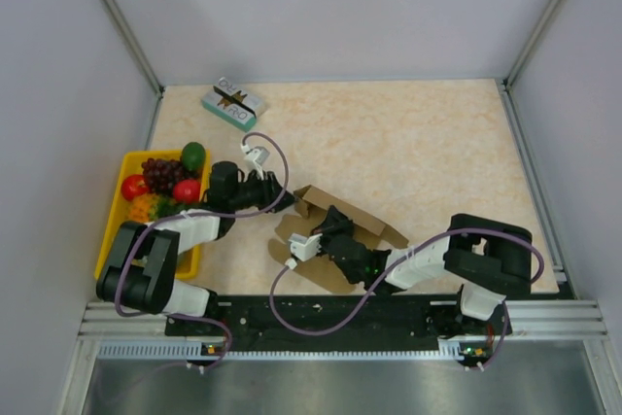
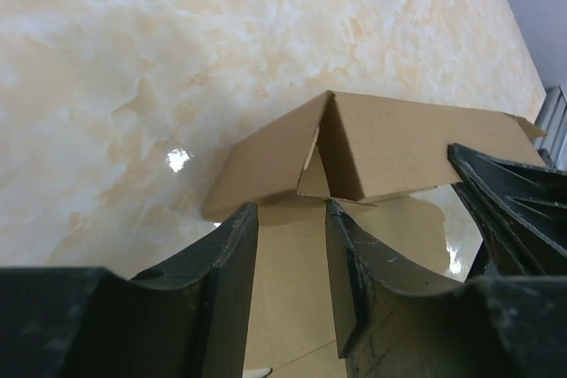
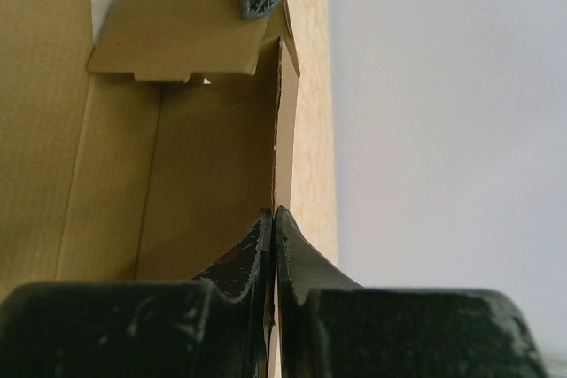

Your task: Fold the paper box

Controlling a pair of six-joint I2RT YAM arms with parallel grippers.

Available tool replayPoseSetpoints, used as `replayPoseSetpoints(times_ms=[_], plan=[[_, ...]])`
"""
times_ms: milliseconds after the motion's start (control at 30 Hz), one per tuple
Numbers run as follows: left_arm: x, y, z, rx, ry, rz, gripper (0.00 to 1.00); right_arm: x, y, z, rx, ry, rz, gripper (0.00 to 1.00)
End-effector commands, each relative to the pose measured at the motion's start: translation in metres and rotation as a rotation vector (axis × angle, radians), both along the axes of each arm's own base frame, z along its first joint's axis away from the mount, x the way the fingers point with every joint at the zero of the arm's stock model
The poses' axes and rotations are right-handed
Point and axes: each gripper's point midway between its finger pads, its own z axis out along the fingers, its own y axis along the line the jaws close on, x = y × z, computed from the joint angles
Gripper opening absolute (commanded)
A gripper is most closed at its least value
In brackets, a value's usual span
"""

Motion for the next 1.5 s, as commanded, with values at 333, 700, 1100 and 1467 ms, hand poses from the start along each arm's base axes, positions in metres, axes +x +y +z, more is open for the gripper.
replayPoseSetpoints(times_ms=[333,700,1100,1467], plan=[[0.0,-0.035,0.011,0.072,-0.138,-0.015,0.45,-0.011,0.011,-0.003,0.067,0.087,0.083,0.0],[0.005,-0.022,0.015,0.113,-0.352,0.194,0.33,-0.019,0.015,-0.005,0.085,0.167,0.123,0.0],[0.0,-0.024,0.007,0.129,-0.439,0.249,0.33,-0.024,0.018,-0.014,0.086,0.229,0.151,0.0],[0.003,-0.037,0.014,0.147,-0.554,0.297,0.28,-0.021,0.022,-0.009,0.095,0.224,0.141,0.0]])
